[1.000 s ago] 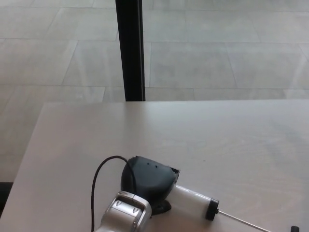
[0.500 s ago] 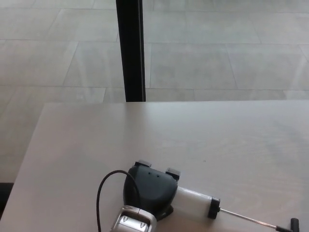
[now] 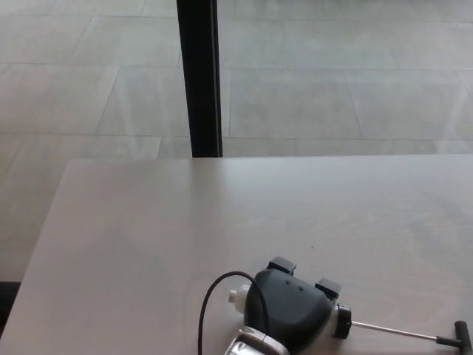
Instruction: The robot uses its left hand to lift the air pump kept on the middle of the desk and use the right hand to compress the handle
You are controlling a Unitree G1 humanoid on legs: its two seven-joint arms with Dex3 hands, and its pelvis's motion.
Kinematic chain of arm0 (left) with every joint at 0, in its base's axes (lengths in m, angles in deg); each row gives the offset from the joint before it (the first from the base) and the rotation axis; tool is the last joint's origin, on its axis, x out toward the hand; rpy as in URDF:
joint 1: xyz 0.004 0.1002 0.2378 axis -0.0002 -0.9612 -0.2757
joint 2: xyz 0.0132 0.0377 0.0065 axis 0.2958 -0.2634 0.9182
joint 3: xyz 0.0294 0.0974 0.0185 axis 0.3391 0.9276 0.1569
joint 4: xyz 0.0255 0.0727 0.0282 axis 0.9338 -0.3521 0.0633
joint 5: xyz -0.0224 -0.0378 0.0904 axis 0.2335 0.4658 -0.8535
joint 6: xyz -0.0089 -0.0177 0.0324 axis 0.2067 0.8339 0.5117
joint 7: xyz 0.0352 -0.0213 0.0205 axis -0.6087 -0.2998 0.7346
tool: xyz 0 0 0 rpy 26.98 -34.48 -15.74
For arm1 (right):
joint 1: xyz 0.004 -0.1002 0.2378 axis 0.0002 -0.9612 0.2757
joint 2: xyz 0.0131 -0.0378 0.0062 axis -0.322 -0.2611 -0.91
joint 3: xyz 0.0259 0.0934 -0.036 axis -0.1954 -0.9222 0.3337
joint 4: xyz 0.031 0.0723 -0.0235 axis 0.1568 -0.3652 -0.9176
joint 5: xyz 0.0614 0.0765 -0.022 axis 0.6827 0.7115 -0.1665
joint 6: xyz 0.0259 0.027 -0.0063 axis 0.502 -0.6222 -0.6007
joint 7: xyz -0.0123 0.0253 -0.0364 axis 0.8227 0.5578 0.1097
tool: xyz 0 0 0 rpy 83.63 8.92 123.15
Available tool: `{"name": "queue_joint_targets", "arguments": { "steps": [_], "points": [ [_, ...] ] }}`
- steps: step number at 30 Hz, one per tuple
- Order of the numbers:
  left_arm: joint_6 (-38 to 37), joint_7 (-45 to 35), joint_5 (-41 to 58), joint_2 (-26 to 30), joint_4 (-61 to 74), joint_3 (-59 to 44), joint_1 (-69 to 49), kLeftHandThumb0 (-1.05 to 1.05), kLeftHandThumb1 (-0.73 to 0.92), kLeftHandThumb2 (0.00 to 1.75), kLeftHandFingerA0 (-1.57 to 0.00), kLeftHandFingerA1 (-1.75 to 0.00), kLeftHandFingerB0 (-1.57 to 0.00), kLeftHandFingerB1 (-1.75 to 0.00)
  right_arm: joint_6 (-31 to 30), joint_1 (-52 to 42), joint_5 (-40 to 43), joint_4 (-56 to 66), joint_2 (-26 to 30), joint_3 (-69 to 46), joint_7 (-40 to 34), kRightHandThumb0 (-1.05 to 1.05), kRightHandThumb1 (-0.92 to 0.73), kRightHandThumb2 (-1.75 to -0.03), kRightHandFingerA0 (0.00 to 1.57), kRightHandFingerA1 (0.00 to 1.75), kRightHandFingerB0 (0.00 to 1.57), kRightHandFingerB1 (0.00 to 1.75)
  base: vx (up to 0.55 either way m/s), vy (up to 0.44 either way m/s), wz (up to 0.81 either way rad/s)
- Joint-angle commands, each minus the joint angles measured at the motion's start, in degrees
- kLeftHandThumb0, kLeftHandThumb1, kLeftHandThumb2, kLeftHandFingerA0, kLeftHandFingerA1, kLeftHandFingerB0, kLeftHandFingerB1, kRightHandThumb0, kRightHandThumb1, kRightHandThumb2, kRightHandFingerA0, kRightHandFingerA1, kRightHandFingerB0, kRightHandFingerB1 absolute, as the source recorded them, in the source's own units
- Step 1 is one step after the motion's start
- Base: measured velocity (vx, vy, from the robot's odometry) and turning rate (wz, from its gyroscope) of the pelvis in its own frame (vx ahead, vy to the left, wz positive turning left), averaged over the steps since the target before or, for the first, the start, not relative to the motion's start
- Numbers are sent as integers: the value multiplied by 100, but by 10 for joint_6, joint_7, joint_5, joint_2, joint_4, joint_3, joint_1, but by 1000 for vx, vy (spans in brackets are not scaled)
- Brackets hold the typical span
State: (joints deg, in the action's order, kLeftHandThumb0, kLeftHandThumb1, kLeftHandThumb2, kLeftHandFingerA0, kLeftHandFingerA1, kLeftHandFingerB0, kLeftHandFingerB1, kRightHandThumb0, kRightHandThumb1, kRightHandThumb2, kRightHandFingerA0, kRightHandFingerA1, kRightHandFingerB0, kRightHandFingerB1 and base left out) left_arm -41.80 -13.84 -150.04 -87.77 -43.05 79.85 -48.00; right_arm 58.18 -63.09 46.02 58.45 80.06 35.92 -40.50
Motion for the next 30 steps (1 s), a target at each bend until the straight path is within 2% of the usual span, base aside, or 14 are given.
{"name": "queue_joint_targets", "arguments": {
  "steps": [1,3,5,7,11,13,14,22,24,25,26,27,28,30],
  "points": [
    [-6,-32,20,2,-51,10,-46,-21,80,73,-76,-171,-72,-105,-6,-11,-1,3,-2,-11,-16,-53,-78,-63,52,62,66,45,0,0,0],
    [5,-34,12,1,-63,9,-46,-22,82,72,-76,-173,-72,-103,-5,-13,4,3,-4,-13,-17,-54,-78,-64,52,63,67,44,0,0,0],
    [11,-24,17,4,-69,-7,-48,-25,86,70,-78,-148,-67,-82,-1,-12,2,2,-2,-14,-17,-55,-77,-64,51,60,70,45,0,0,0],
    [7,-22,18,18,-66,-18,-49,-25,84,67,-78,-153,-65,-76,1,-12,7,2,-4,-20,-18,-55,-79,-63,52,60,68,44,0,0,0],
    [-21,33,30,41,-55,-47,-69,-25,80,74,-80,-168,-74,-104,4,-13,7,-4,-8,-22,-20,-57,-78,-64,51,60,70,44,0,0,0],
    [-45,50,33,55,-57,-57,-72,-23,83,72,-80,-168,-72,-99,4,-12,3,-5,-10,-21,-25,-57,-78,-63,53,62,70,45,0,0,0],
    [-90,90,65,65,-52,-84,-86,-18,77,78,-82,-175,-75,-118,2,-12,-1,-4,-11,-18,-26,-58,-78,-63,53,60,71,44,0,0,0],
    [-132,141,134,49,-28,-190,-118,-14,76,89,-72,-175,-57,-151,4,-16,0,-4,-12,-5,-12,-69,-83,-65,49,56,58,41,0,0,0],
    [-163,187,164,37,-20,-236,-117,-13,64,108,-80,-175,-64,-155,18,-14,5,-15,-11,-2,3,-85,-75,-79,47,48,43,39,0,0,0],
    [-160,177,171,32,-9,-247,-117,-13,65,109,-80,-175,-57,-170,13,-13,11,-12,-1,8,27,-76,-74,-113,25,55,20,45,0,0,0],
    [-168,185,175,27,-1,-258,-116,-12,64,109,-79,-175,-56,-173,8,-11,14,-14,7,16,44,-84,-92,-76,17,42,21,31,0,0,0],
    [-182,198,176,29,1,-264,-112,-12,66,103,-76,-175,-54,-175,12,-9,13,-16,12,23,58,-89,-92,-82,4,33,14,26,0,0,0],
    [-198,219,177,26,-3,-273,-105,-8,61,108,-76,-175,-58,-174,6,-4,17,-17,14,29,66,-92,-86,-124,0,17,7,19,0,0,0],
    [-204,221,176,24,-6,-278,-104,-8,61,108,-76,-175,-58,-174,5,-4,18,-18,15,30,68,-92,-86,-124,0,17,7,19,0,0,0]
  ]
}}
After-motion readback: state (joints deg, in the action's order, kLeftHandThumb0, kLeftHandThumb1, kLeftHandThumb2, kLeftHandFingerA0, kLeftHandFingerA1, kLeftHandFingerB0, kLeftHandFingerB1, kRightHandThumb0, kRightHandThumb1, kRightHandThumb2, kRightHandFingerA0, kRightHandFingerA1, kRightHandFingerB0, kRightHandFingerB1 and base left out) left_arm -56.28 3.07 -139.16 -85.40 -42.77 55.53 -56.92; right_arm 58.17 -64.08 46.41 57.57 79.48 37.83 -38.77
